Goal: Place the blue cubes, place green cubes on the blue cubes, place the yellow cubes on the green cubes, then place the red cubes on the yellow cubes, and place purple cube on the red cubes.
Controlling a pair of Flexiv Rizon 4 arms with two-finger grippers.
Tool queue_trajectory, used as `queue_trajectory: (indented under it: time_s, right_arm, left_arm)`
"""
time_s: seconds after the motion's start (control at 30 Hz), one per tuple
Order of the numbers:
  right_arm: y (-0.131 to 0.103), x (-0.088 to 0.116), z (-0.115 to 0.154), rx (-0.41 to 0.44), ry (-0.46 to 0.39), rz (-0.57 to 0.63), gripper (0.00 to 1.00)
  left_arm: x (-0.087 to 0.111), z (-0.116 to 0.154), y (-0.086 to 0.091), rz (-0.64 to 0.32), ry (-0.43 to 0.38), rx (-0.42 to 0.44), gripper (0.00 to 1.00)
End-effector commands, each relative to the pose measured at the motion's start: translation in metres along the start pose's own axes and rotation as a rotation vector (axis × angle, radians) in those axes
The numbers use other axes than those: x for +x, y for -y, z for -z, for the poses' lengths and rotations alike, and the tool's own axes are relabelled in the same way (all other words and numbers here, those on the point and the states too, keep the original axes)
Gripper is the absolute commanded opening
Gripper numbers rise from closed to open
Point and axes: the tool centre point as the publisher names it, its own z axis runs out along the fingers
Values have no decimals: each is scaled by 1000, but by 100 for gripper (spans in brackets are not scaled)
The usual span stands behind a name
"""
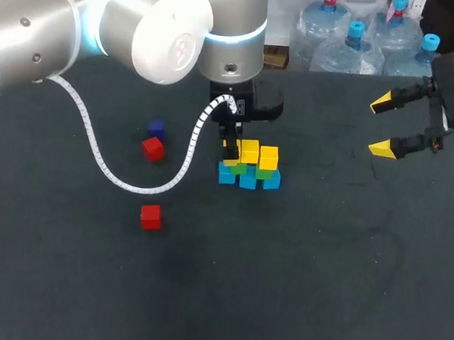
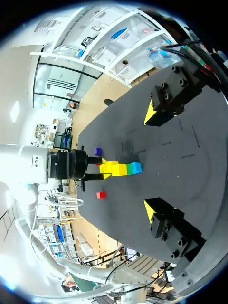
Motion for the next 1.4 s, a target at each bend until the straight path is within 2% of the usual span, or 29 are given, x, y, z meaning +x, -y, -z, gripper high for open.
queue_trajectory:
  time_s: [0.03,0.1,0.2,0.23,0.5,0.53,0.6,0.63,0.93,1.13,1.4]
  right_arm:
    - [1,0,-1,0,1,1,100]
    - [1,0,-1,0,1,1,100]
    - [1,0,-1,0,1,1,100]
    - [1,0,-1,0,1,1,100]
    - [1,0,-1,0,1,1,100]
    - [1,0,-1,0,1,1,100]
    - [1,0,-1,0,1,1,100]
    - [1,0,-1,0,1,1,100]
    - [1,0,-1,0,1,1,100]
    - [1,0,-1,0,1,1,100]
    - [1,0,-1,0,1,1,100]
  left_arm:
    - [-2,-1,-3,-4,-3,6,13]
    - [-2,-1,-3,-5,-4,6,18]
    - [-2,-2,-3,-5,-4,6,33]
    - [-2,-2,-4,-5,-5,6,41]
    - [-1,-1,-6,-2,-7,2,45]
    - [-1,-1,-6,-1,-7,2,49]
    - [-1,-1,-6,0,-6,2,90]
    - [-1,-1,-6,0,-5,1,100]
    - [6,8,-4,13,57,-32,100]
    - [17,25,1,20,88,-59,100]
    - [47,48,12,40,165,-129,100]
